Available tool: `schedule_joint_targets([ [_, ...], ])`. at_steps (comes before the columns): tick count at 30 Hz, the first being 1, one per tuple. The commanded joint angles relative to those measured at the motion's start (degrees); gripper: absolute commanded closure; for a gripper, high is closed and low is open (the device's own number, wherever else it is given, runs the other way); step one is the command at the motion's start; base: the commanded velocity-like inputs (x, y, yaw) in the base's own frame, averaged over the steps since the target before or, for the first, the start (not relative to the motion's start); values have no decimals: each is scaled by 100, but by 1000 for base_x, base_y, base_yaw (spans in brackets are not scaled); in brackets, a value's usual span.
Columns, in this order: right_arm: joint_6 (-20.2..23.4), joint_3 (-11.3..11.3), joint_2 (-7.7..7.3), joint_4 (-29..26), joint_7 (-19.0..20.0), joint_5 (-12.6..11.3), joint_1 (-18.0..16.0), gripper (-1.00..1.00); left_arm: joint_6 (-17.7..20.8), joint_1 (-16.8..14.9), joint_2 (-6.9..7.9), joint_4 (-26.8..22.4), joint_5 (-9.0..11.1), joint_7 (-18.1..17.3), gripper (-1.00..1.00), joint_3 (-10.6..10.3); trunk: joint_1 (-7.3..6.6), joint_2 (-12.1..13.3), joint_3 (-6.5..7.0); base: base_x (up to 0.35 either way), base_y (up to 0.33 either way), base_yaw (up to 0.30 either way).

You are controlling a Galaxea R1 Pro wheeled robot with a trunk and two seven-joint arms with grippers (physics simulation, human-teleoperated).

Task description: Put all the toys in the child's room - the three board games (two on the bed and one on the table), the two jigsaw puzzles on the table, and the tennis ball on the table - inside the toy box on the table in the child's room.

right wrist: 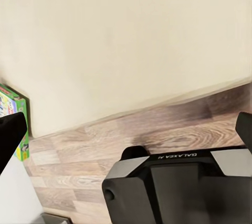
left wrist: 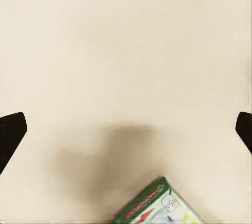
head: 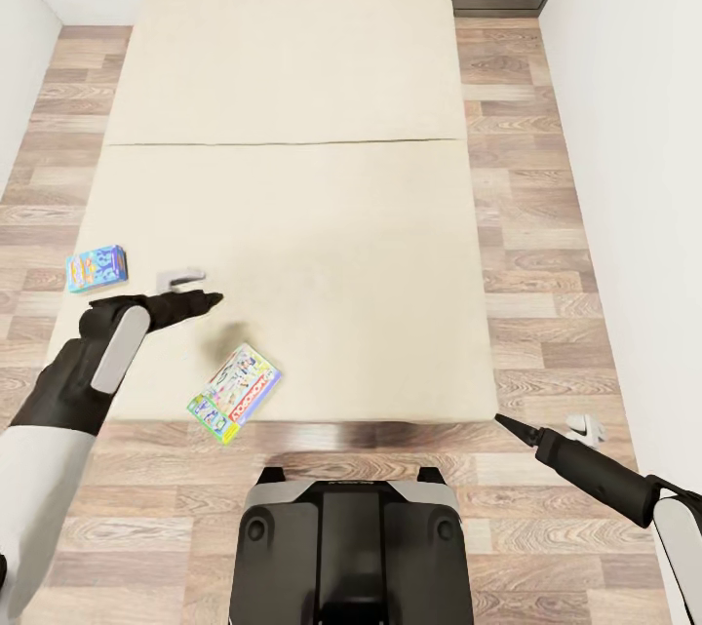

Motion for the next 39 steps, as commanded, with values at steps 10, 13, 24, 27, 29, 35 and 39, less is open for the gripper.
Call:
schedule_joint_targets([
  [10, 17, -9, 1, -3, 24, 20, -2, -100, 1355, 1175, 988, -805, 957, -3423, -100, 2096, 4, -8, -6, 0, 0, 0],
  [13, 17, -9, 1, -3, 24, 22, -2, -100, 1355, 1697, 1331, -826, 1362, -4556, -100, 2221, 4, -8, -6, 0, 0, 0],
  [24, 25, -10, 1, 2, 31, 13, -2, -100, 1353, 3587, 1682, -818, 1865, -6934, -100, 2597, 4, -8, -6, 0, 0, 0],
  [27, 25, -13, 1, -1, 32, -10, -2, -100, 1351, 3740, 1681, -835, 1881, -7047, -100, 2782, 4, -8, -4, 0, 0, 0],
  [29, 25, -11, 3, -1, 32, -19, -2, -100, 1350, 3781, 1678, -830, 1883, -7089, -100, 2874, 4, -8, 3, 0, 0, 0],
  [35, 20, -17, 76, -2, 32, -38, -2, -100, 1349, 3846, 1627, -833, 1892, -7192, -100, 3038, 4, -8, 48, 0, 0, 0],
  [39, 19, -21, 78, -3, 32, -42, -2, -100, 1349, 3853, 1560, -837, 1883, -7206, -100, 3062, 4, -8, 84, 0, 0, 0],
])
